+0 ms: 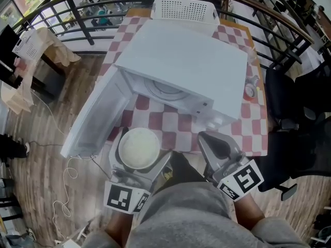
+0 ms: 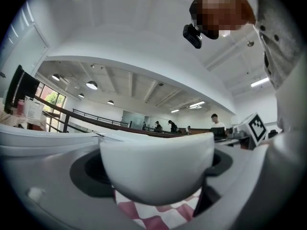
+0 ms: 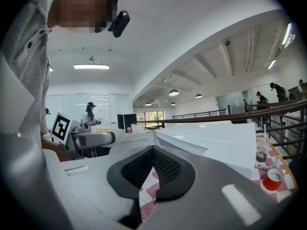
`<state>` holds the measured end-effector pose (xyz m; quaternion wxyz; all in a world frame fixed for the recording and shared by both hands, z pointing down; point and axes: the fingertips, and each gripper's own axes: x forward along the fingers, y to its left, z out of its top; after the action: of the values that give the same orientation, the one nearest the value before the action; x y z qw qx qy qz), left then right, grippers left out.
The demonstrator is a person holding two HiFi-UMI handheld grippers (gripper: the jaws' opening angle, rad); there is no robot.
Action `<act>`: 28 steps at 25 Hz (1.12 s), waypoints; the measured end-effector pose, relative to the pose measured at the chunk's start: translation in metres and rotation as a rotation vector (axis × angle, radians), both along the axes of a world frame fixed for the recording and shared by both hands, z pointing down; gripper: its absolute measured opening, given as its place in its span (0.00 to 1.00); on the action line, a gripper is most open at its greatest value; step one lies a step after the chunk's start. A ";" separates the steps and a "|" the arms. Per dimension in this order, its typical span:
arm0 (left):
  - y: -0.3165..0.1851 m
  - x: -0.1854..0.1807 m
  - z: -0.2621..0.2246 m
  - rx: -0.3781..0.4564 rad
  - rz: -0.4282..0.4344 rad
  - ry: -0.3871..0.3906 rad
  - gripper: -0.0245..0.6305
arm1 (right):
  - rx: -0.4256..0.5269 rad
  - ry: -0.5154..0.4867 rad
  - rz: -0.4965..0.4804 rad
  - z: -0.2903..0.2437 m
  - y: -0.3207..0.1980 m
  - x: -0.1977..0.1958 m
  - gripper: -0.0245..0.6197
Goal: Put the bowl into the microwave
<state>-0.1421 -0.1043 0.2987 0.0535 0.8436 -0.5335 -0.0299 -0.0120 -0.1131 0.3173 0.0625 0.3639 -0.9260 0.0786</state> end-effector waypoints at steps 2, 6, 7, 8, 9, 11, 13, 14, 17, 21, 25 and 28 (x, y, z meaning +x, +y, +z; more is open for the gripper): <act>-0.009 0.001 0.006 -0.011 0.001 -0.013 0.85 | -0.001 0.000 -0.002 0.002 -0.007 -0.001 0.04; -0.033 0.003 0.015 -0.018 -0.001 -0.019 0.85 | -0.013 -0.014 -0.008 0.003 -0.022 -0.003 0.04; -0.037 0.004 0.018 -0.024 0.004 -0.021 0.85 | -0.016 -0.016 -0.010 0.004 -0.024 -0.005 0.04; -0.042 0.005 0.021 -0.029 0.009 -0.024 0.85 | -0.018 -0.017 -0.010 0.005 -0.026 -0.006 0.04; -0.048 0.006 0.025 -0.035 0.014 -0.026 0.85 | -0.021 -0.018 -0.011 0.007 -0.028 -0.008 0.04; -0.059 0.010 0.032 -0.048 0.023 -0.029 0.85 | -0.030 -0.021 -0.013 0.009 -0.034 -0.009 0.04; -0.068 0.014 0.039 -0.056 0.031 -0.039 0.85 | -0.042 -0.029 -0.017 0.012 -0.037 -0.011 0.04; -0.073 0.015 0.043 -0.056 0.035 -0.049 0.85 | -0.047 -0.033 -0.019 0.013 -0.039 -0.013 0.04; -0.089 0.019 0.060 -0.066 0.034 -0.089 0.85 | -0.054 -0.040 -0.024 0.019 -0.043 -0.019 0.04; -0.116 0.023 0.096 -0.135 0.039 -0.113 0.85 | -0.064 -0.051 -0.047 0.022 -0.051 -0.030 0.04; -0.143 0.029 0.123 -0.155 0.057 -0.151 0.85 | -0.093 -0.065 -0.051 0.029 -0.061 -0.037 0.04; -0.163 0.034 0.143 -0.164 0.079 -0.201 0.85 | -0.108 -0.075 -0.054 0.033 -0.068 -0.041 0.04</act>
<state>-0.1085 -0.2674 0.4416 0.0697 0.8556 -0.5030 0.1006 -0.0529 -0.1815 0.3506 0.0495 0.3317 -0.9316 0.1401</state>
